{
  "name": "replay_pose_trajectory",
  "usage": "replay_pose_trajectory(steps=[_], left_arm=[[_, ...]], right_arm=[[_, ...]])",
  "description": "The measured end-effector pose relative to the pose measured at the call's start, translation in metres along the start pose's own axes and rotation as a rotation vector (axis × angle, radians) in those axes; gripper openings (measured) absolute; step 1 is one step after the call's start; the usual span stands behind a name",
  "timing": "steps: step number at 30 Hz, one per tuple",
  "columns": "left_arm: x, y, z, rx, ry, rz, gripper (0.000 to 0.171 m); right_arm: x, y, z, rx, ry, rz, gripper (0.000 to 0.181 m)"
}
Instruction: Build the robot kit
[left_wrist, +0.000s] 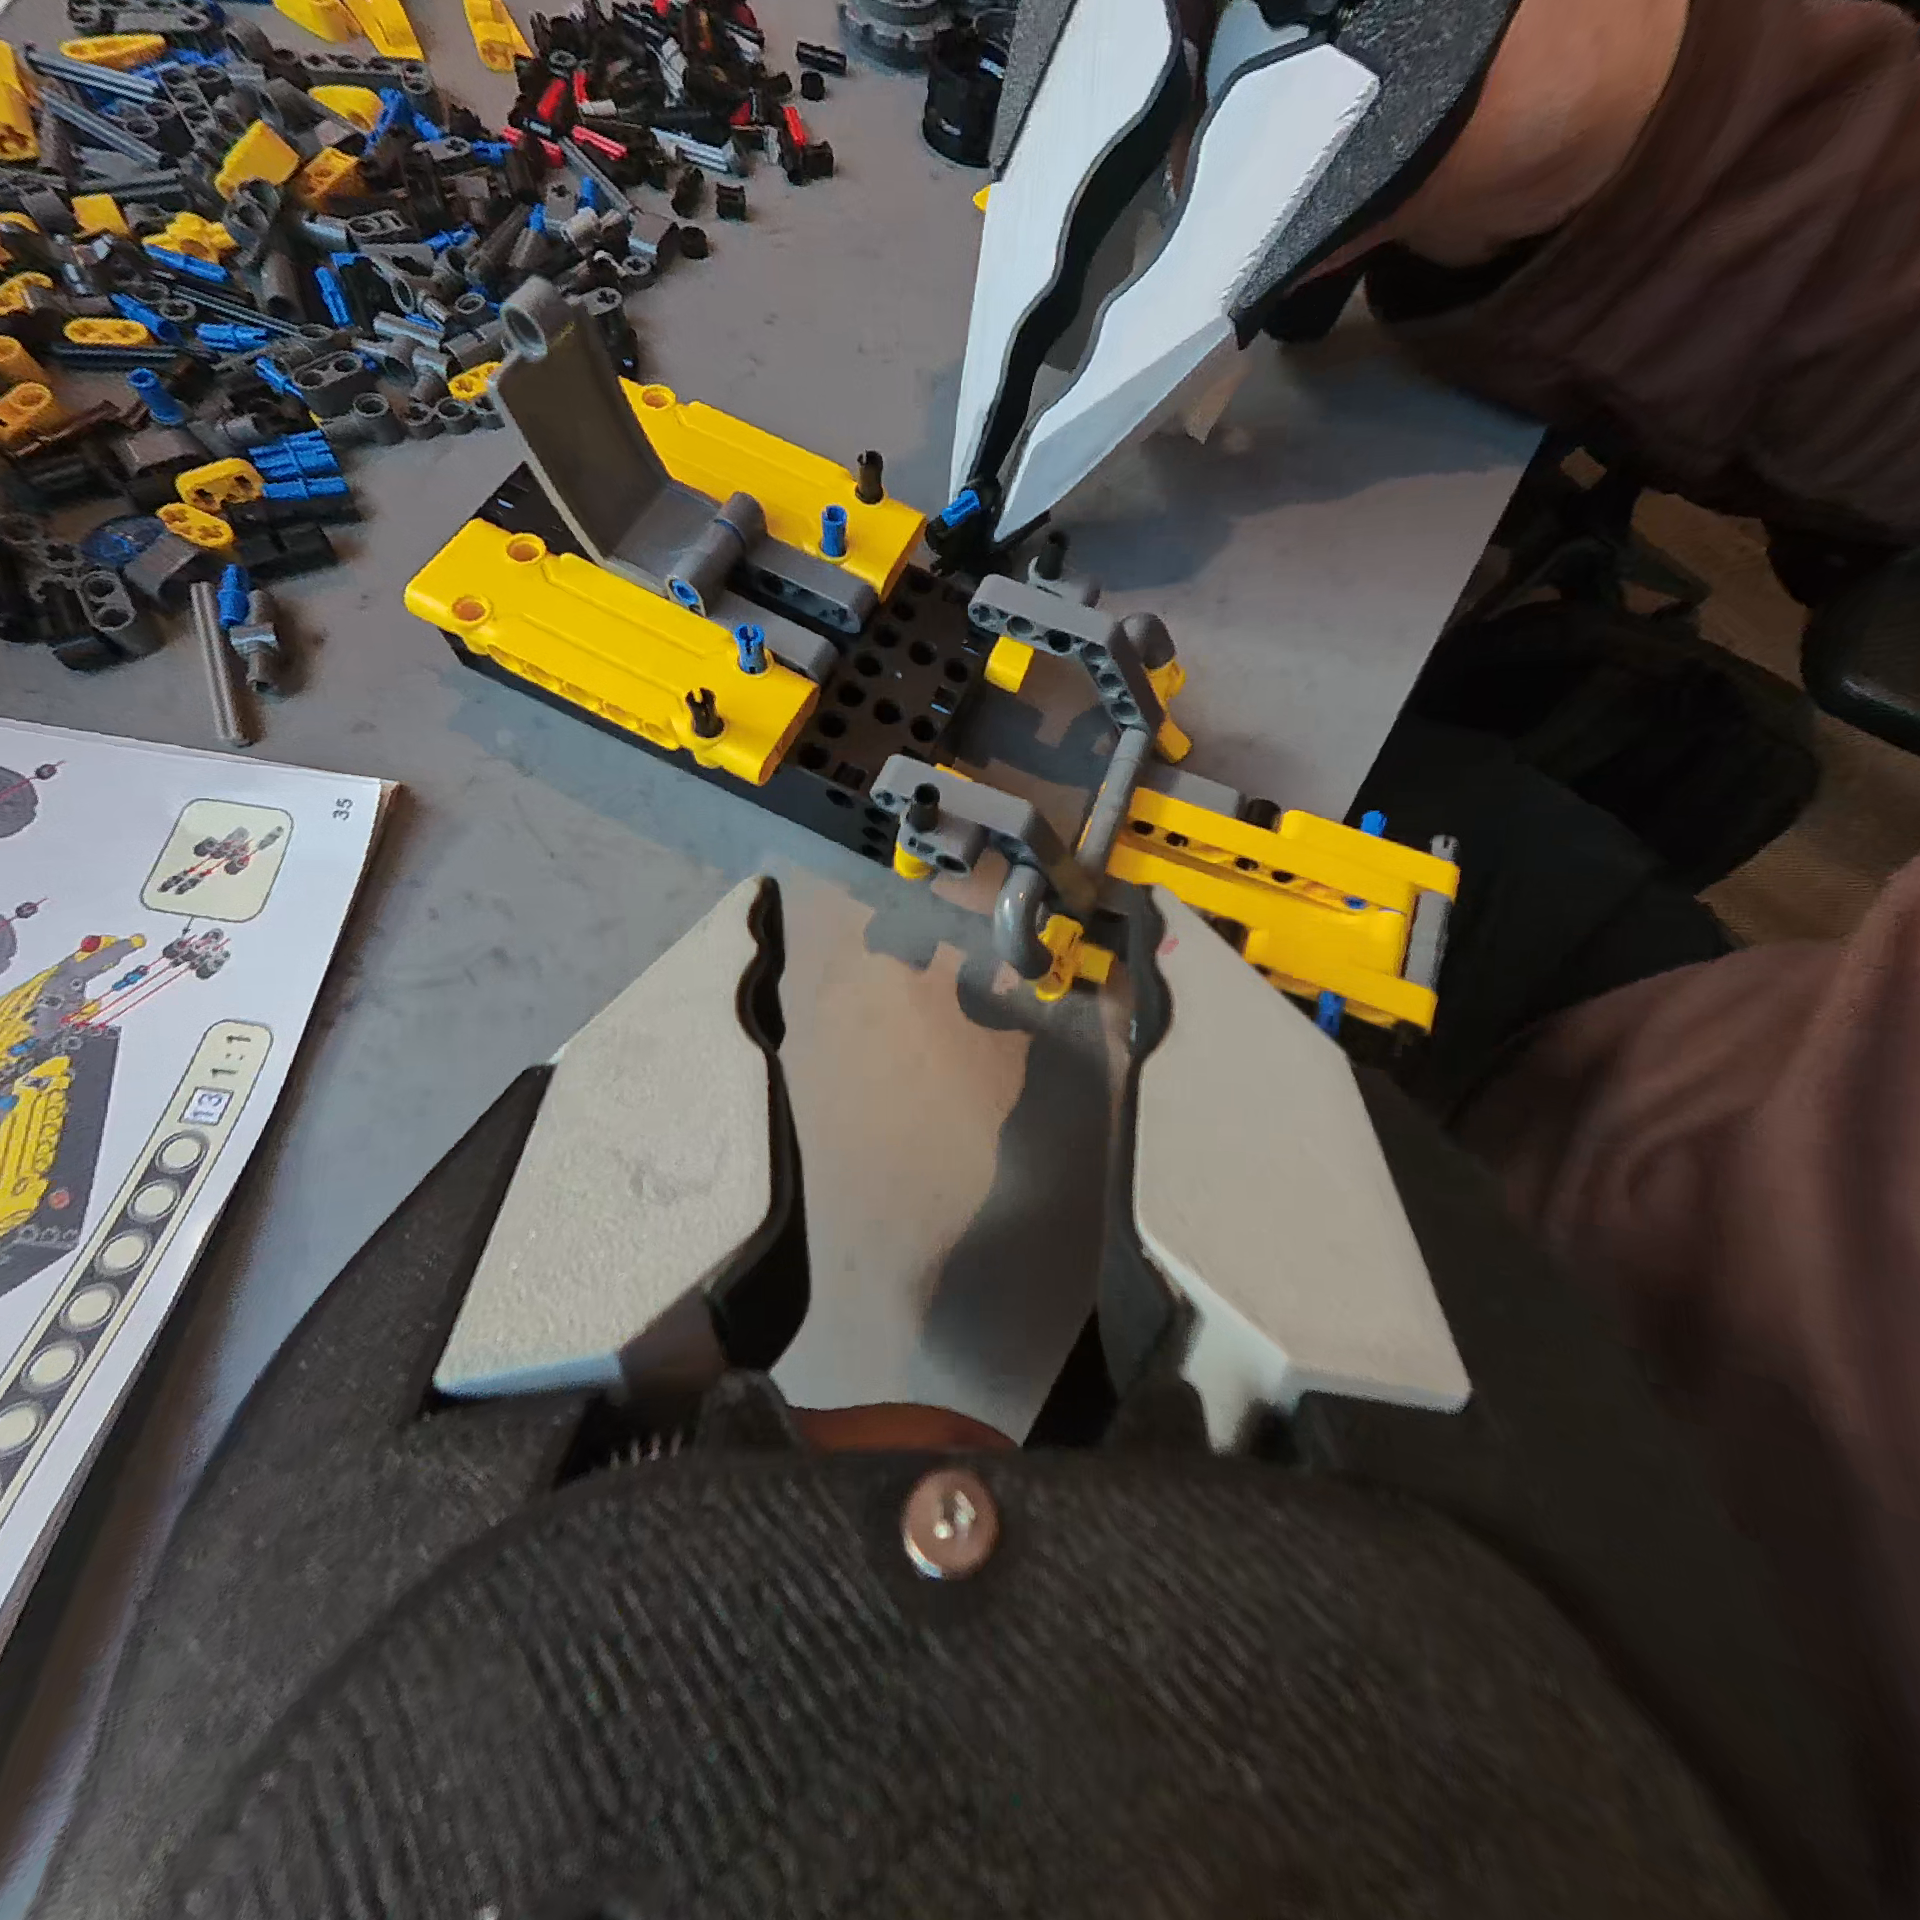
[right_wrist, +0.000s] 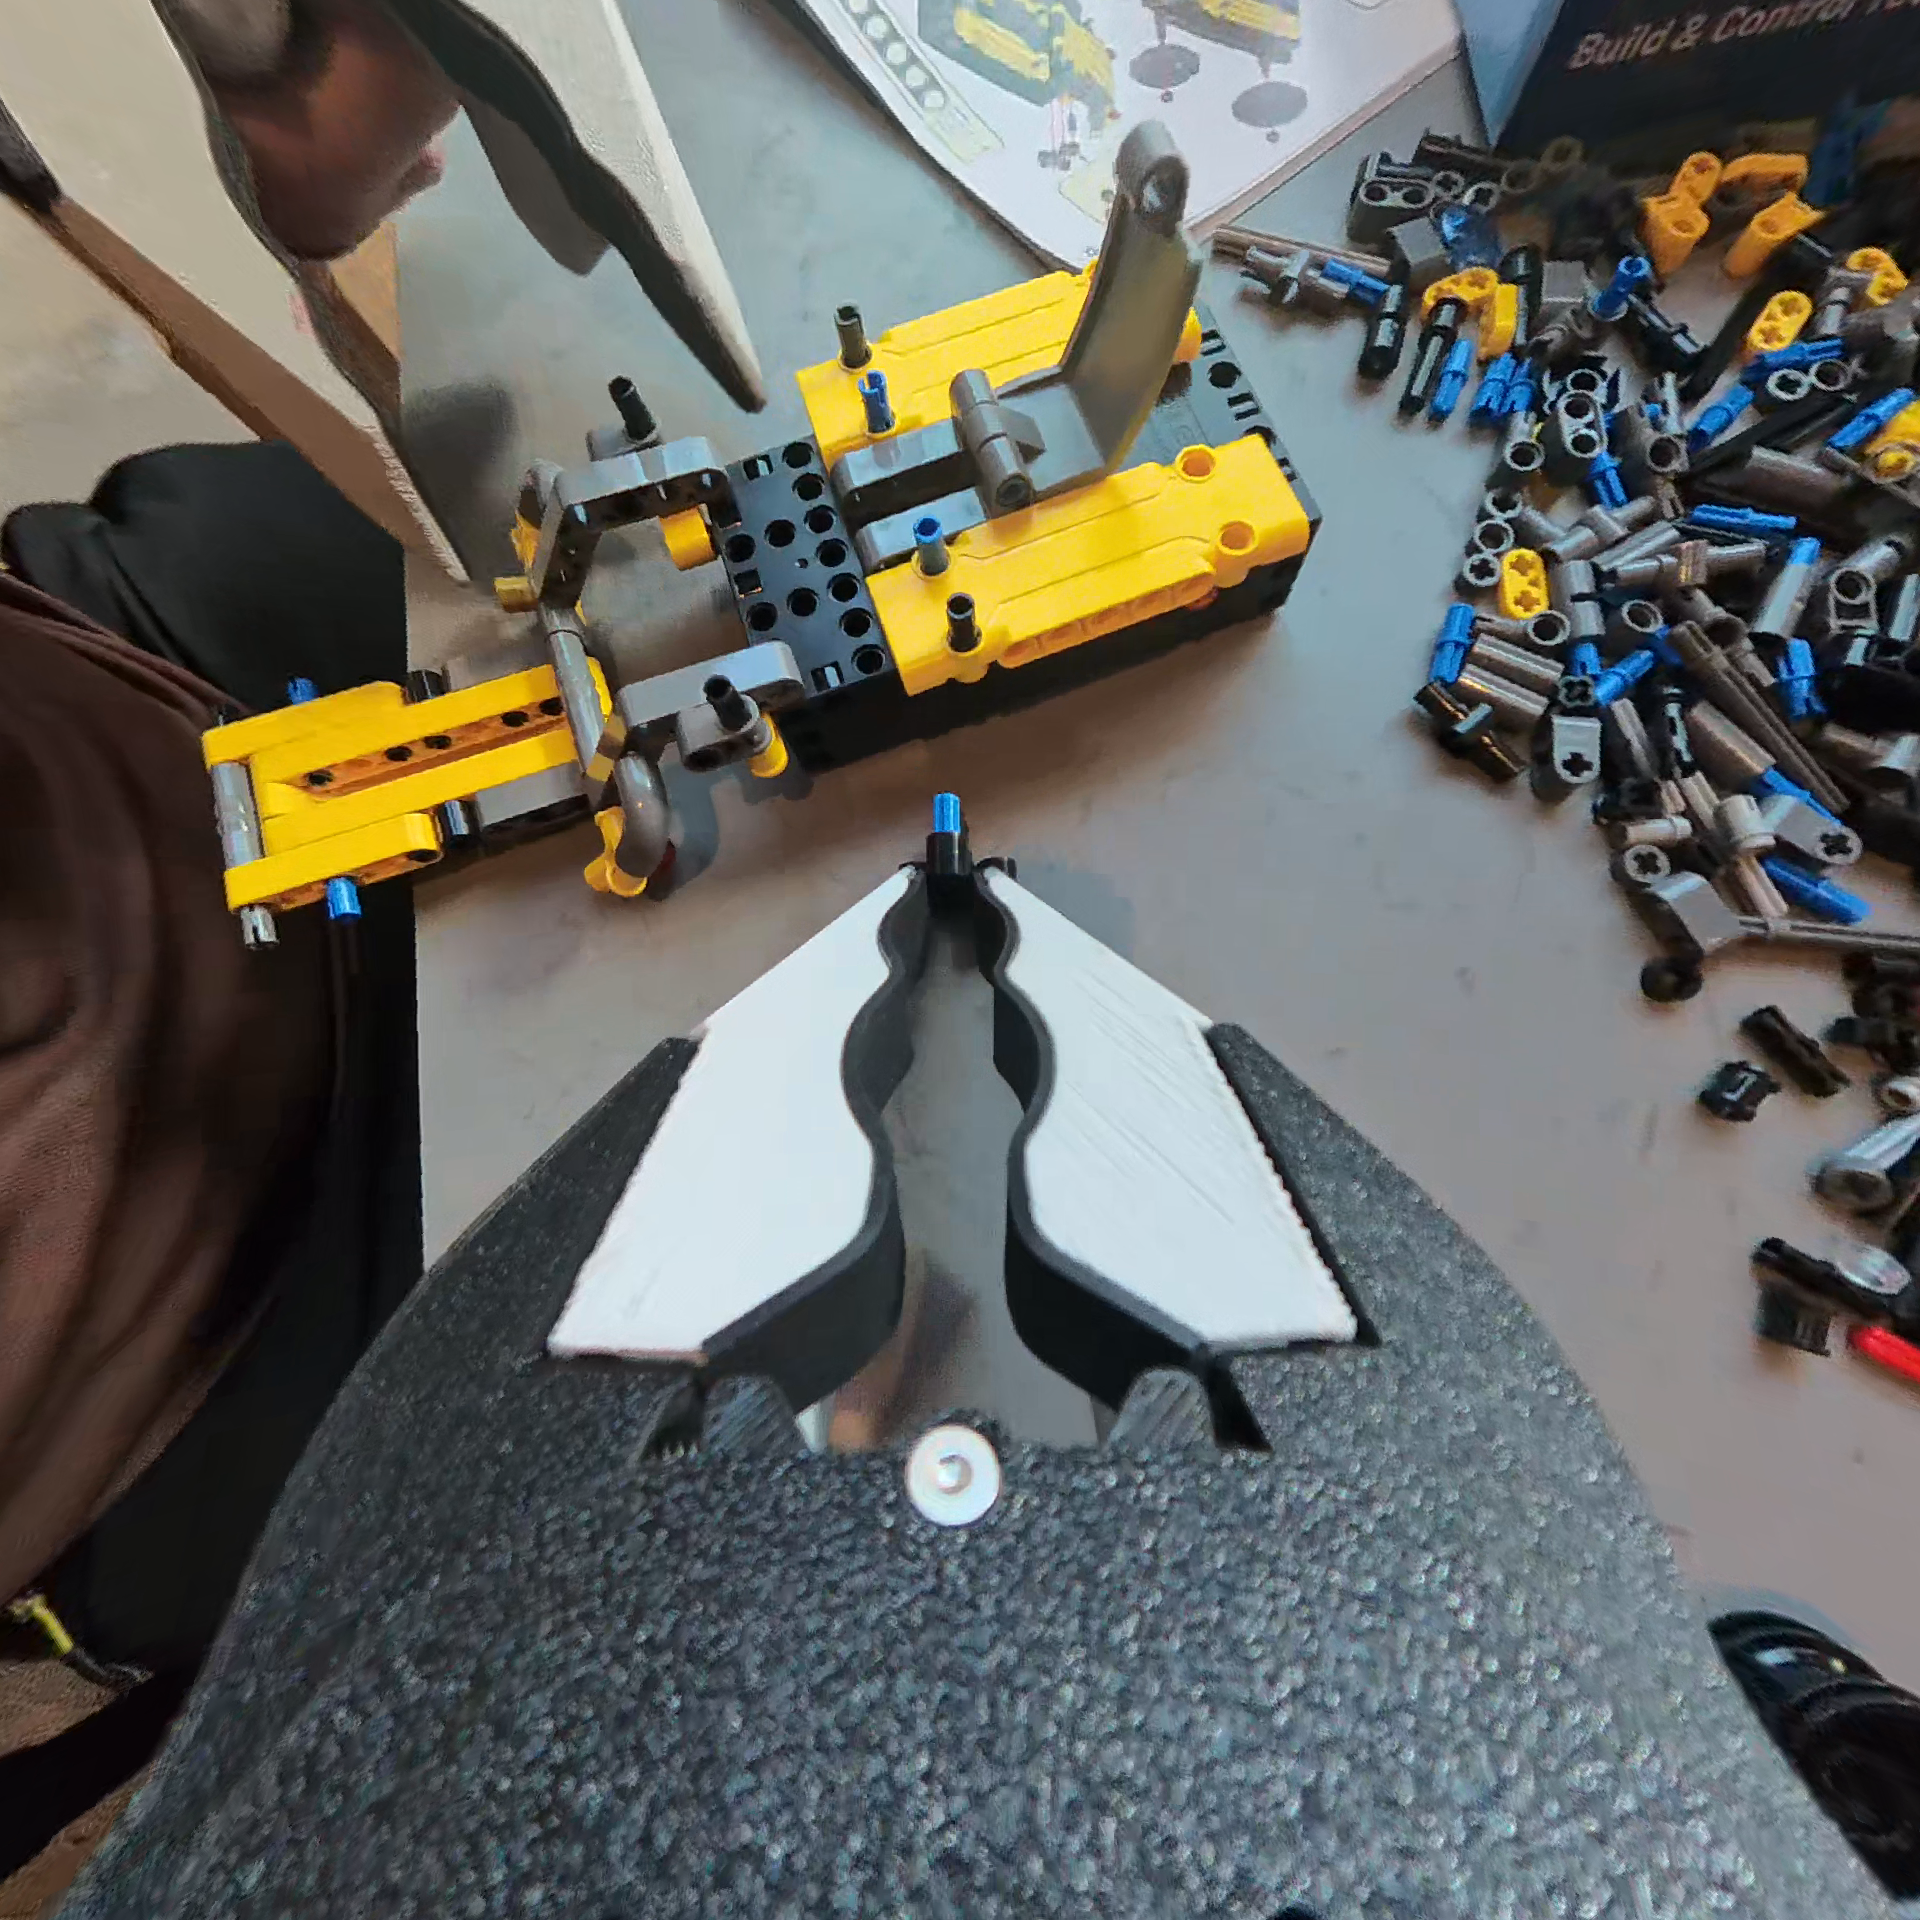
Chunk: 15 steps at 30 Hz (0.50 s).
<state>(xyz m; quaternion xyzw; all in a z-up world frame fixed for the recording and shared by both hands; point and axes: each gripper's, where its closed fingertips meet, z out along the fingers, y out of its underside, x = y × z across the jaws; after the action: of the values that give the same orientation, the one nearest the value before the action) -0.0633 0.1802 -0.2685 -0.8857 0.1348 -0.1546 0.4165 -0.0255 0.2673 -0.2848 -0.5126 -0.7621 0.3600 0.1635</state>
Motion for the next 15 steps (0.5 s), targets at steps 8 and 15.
replay_pose_trajectory(steps=[8, 15], left_arm=[[-0.019, 0.012, -0.021, 0.077, -0.06, 0.005, 0.079], [-0.02, 0.025, -0.032, 0.067, -0.052, 0.063, 0.079]], right_arm=[[0.0, 0.001, -0.003, 0.018, 0.035, 0.079, 0.01], [0.003, 0.0, -0.006, 0.039, 0.075, 0.138, 0.012]])
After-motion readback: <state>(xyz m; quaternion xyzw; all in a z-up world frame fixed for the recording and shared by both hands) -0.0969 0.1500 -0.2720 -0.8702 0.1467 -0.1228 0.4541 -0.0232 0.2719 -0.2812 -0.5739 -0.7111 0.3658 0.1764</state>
